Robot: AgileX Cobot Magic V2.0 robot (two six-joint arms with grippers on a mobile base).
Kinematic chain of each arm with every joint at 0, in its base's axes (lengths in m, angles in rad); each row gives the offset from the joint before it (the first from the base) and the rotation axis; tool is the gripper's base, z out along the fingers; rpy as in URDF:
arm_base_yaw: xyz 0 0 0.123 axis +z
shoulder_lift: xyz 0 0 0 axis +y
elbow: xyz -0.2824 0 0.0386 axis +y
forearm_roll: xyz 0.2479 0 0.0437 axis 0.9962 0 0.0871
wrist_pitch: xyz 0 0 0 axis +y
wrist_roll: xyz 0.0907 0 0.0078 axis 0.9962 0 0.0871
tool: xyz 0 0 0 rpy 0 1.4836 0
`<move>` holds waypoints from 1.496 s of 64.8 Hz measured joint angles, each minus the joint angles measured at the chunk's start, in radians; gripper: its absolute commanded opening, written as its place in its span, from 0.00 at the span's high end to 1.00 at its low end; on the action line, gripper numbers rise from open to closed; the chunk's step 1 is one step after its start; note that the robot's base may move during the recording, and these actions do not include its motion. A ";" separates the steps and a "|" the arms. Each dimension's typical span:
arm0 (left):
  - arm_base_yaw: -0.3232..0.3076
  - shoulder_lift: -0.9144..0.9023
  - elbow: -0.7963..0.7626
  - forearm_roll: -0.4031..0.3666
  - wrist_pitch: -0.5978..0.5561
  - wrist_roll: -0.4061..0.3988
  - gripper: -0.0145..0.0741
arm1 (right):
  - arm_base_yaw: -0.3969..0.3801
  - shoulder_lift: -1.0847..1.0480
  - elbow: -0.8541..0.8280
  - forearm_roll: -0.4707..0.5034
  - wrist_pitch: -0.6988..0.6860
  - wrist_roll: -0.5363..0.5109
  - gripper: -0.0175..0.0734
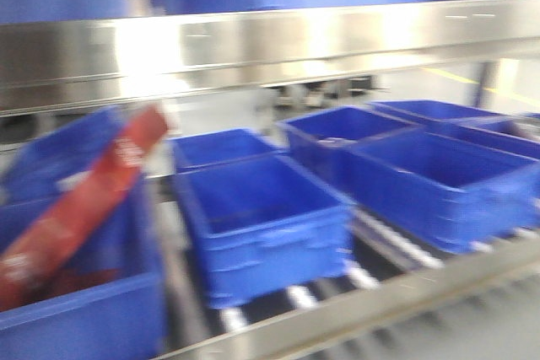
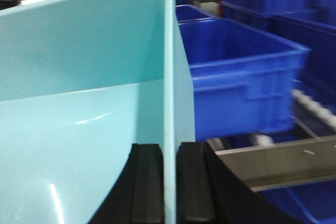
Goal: Fetch blue bin and place on conveyor start
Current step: 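Hold the bin with both grippers while the base backs away from the rack, then carry the bin with both grippers while driving to the red conveyor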
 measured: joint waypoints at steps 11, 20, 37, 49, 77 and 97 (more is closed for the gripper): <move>0.000 0.000 0.000 0.000 0.000 0.000 0.96 | 0.000 0.000 0.000 -0.002 0.000 0.000 0.99; 0.000 0.000 0.000 0.000 0.000 0.000 0.96 | 0.000 0.000 0.000 -0.002 0.000 0.000 0.99; 0.000 0.000 0.000 0.000 0.000 0.000 0.96 | 0.000 0.000 0.000 -0.002 0.000 0.000 0.99; 0.000 0.000 0.000 0.000 0.000 0.000 0.96 | 0.000 0.000 0.000 -0.002 0.000 0.000 0.99; 0.000 0.000 0.000 0.000 0.000 0.000 0.96 | 0.000 0.000 0.000 -0.002 0.000 0.000 0.99; 0.000 0.000 0.000 0.000 0.000 0.000 0.96 | 0.000 0.000 0.000 -0.002 0.000 0.000 0.99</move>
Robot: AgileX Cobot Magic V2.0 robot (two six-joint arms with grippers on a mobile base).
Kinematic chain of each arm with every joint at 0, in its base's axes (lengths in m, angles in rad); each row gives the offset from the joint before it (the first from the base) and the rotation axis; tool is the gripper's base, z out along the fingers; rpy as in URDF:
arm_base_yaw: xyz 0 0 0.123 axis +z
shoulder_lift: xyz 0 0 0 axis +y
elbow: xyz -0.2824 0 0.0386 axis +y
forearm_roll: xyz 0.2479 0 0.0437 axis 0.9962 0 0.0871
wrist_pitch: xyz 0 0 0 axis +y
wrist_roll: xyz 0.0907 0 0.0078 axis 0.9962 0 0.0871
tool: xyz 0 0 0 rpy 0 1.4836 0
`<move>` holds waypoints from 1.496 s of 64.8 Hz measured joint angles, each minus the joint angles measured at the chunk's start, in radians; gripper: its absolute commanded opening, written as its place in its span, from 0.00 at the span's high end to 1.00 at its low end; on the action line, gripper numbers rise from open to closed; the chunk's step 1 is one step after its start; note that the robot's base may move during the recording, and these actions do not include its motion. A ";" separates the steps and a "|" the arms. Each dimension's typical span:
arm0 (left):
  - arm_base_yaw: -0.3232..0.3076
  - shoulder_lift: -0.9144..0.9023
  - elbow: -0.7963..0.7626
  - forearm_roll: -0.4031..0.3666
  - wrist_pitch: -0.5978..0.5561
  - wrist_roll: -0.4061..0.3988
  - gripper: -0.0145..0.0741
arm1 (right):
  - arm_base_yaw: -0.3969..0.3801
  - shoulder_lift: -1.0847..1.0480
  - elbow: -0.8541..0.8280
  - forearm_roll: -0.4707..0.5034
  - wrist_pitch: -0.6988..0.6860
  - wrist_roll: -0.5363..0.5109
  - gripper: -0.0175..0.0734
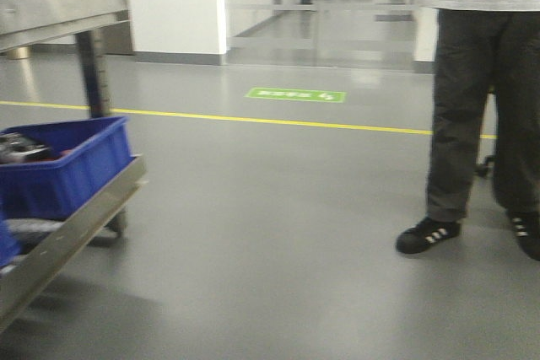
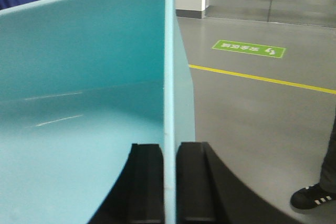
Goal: Fetch blue bin and place on conveyor start
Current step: 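Carry the bin with both grippers while driving to the red conveyor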
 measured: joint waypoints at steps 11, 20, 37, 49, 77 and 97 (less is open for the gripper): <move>0.000 0.000 0.000 0.000 0.000 0.000 0.96 | 0.000 0.000 0.000 0.000 0.000 0.000 0.99; 0.000 0.000 0.000 0.000 -0.002 0.000 0.96 | 0.000 0.000 0.000 0.000 0.000 0.000 0.99; 0.000 0.000 0.000 0.000 -0.002 0.000 0.96 | 0.000 0.000 0.000 0.000 0.000 0.000 0.99; 0.000 0.000 0.000 0.000 -0.002 0.000 0.96 | 0.000 0.000 0.000 0.000 0.000 0.000 0.99; 0.000 0.000 0.000 0.000 -0.002 0.000 0.96 | 0.000 0.000 0.000 0.000 0.000 0.000 0.99; 0.000 0.000 0.000 0.000 -0.002 0.000 0.96 | 0.000 0.000 0.000 0.000 0.000 0.000 0.99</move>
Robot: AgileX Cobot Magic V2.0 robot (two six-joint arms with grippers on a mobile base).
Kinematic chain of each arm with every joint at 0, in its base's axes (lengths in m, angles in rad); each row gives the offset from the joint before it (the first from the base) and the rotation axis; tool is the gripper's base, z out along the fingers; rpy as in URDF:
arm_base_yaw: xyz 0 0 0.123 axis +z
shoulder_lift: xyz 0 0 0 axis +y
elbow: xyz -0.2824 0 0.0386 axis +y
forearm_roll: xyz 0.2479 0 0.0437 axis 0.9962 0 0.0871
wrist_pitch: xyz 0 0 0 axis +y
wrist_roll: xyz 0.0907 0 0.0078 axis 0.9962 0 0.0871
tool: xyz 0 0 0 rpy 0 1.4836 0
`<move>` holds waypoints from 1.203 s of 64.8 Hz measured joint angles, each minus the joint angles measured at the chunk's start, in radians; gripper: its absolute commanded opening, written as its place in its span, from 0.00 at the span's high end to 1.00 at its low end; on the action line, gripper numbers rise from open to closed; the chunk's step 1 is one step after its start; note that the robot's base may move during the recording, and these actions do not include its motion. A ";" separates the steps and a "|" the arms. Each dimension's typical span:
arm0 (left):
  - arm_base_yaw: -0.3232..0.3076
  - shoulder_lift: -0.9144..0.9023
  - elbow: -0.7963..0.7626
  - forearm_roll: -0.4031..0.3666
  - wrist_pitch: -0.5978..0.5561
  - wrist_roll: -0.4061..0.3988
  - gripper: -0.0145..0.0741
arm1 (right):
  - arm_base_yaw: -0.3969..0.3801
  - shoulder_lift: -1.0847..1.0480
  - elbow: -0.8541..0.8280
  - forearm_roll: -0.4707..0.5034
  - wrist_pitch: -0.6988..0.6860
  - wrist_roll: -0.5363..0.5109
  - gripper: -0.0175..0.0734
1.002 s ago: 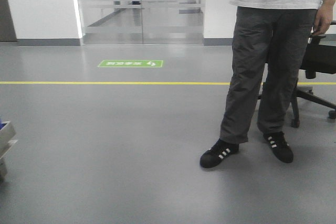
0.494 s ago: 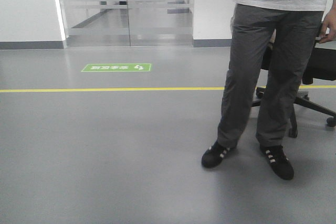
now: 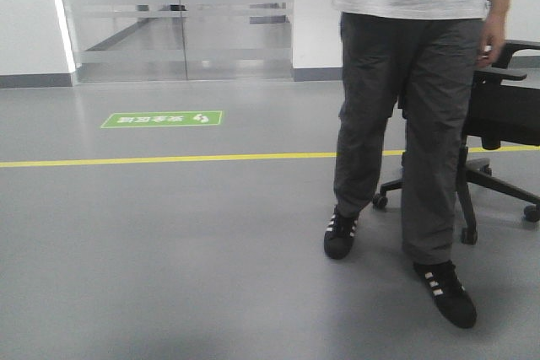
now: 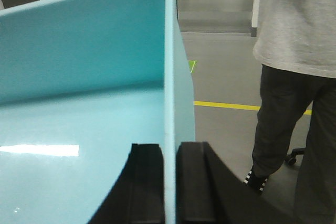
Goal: Fetch blue bin and place on conveyor start
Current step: 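Carry the bin with both grippers while driving to the red conveyor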
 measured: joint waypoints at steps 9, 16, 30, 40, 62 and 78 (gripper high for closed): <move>0.000 0.000 0.000 0.000 0.000 0.000 0.96 | 0.000 0.000 0.000 -0.002 0.000 0.000 0.99; 0.000 0.000 0.000 0.000 0.000 0.000 0.96 | 0.000 0.000 0.000 -0.002 0.000 0.000 0.99; 0.000 0.000 0.000 0.000 0.002 0.000 0.96 | 0.000 0.000 0.000 -0.002 0.000 0.000 0.99; 0.000 0.000 0.000 0.000 0.002 0.000 0.96 | 0.000 0.000 0.000 -0.002 0.000 0.000 0.99; 0.000 0.000 0.000 0.001 0.002 0.000 0.96 | 0.000 0.000 0.000 -0.002 -0.002 0.000 0.99; 0.000 0.000 0.000 0.012 0.002 0.000 0.96 | 0.000 0.000 0.000 -0.002 -0.004 0.000 0.99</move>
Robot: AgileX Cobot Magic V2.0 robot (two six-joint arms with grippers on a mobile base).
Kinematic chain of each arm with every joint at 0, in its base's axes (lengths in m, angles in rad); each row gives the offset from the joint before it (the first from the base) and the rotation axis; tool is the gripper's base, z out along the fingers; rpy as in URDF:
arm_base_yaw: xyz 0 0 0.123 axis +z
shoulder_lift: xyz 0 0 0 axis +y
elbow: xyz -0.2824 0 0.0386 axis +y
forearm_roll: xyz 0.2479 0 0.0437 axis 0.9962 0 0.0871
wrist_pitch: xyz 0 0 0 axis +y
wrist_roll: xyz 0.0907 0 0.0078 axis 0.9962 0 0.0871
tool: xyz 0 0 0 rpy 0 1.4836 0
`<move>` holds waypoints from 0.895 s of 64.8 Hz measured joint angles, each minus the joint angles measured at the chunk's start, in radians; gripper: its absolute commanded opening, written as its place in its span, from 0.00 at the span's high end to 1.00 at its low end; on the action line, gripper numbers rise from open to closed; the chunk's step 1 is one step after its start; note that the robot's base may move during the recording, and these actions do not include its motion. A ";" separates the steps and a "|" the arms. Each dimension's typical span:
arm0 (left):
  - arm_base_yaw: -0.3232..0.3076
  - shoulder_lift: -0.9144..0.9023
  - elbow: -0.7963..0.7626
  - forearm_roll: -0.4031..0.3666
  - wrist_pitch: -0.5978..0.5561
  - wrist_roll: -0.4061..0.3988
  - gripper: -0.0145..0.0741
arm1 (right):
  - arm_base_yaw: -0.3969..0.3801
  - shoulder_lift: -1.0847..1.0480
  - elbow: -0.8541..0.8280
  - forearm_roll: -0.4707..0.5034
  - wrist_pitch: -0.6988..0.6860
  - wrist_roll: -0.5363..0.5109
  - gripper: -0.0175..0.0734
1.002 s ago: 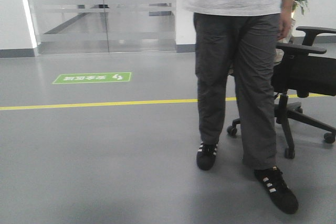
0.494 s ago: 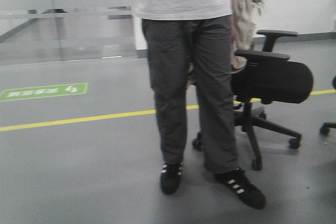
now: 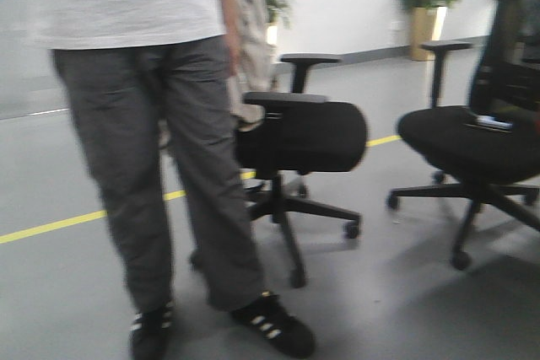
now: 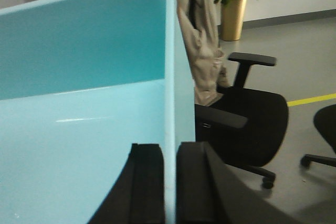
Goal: Fetch blue bin and place on conveyor start
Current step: 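Carry the bin with both grippers while driving to the red conveyor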
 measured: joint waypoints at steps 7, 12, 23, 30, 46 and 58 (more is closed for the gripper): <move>0.000 0.000 0.000 0.010 -0.002 0.000 0.96 | 0.000 0.000 0.000 0.000 0.000 0.000 0.99; 0.000 0.000 0.000 0.025 -0.004 0.000 0.96 | 0.000 0.000 0.000 0.000 -0.002 0.000 0.99; 0.000 0.000 0.000 0.027 -0.006 0.000 0.96 | 0.000 0.000 0.000 0.000 -0.004 0.000 0.99; 0.000 0.000 0.000 0.027 -0.006 0.000 0.96 | 0.000 0.000 0.000 0.000 -0.004 0.000 0.99; 0.000 0.000 0.000 0.027 -0.008 0.000 0.96 | 0.000 0.000 0.000 0.000 -0.004 0.000 0.99; 0.000 0.000 0.000 0.027 -0.008 0.000 0.96 | 0.000 0.000 0.000 0.000 -0.004 0.000 0.99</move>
